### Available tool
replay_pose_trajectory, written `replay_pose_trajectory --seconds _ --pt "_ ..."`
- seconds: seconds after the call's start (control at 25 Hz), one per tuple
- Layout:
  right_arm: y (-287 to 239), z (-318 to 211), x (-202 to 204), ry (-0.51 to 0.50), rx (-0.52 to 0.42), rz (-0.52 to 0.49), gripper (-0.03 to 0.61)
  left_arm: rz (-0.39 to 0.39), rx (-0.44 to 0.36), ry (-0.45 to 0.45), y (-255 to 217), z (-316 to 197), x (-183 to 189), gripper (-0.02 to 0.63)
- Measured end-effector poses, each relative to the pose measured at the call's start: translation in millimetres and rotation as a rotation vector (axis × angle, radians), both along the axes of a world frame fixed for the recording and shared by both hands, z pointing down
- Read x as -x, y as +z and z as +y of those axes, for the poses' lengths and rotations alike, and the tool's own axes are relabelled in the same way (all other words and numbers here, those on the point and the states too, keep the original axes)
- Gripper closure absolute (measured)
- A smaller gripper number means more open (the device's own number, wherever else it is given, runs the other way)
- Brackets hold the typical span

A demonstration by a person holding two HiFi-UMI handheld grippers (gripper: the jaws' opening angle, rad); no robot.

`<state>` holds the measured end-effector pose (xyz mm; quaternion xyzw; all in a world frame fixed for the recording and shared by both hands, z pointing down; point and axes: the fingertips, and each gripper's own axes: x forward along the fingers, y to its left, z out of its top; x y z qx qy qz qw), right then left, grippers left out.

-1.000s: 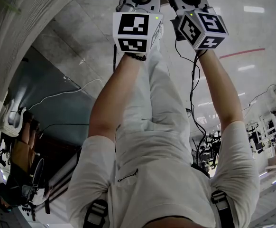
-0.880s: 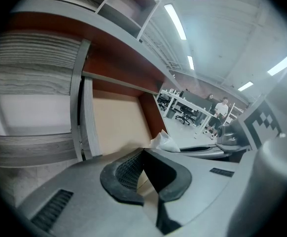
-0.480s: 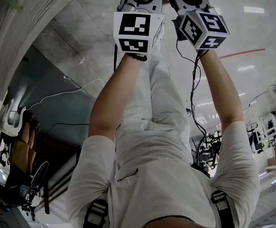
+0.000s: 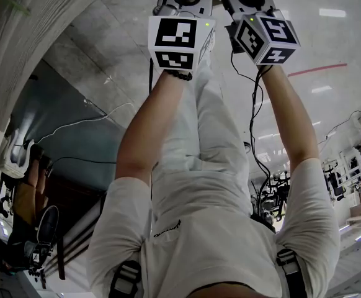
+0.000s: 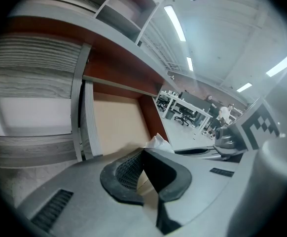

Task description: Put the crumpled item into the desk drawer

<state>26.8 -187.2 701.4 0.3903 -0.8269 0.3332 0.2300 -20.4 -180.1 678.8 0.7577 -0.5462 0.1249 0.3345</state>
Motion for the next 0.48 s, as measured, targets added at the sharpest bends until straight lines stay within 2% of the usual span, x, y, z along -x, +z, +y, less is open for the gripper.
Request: replay_pose_trajectory --seconds 0.24,0.32,0.48 --pt "-2.9 -2.5 -1.0 0.003 0.0 -0.01 0.42 0.0 0.001 0.001 -2.1 -2.5 -2.0 0.611" --pt "-5.1 -3.7 0.4 -0.006 0.005 -0.02 0.364 0.001 0.0 0.001 -3.4 -4.6 -3.2 0.611" --pt "-5.1 -7.5 3.9 -0.001 0.008 -0.03 0.364 0.002 0.002 -0.002 -2.4 -7.5 -0.1 0.611"
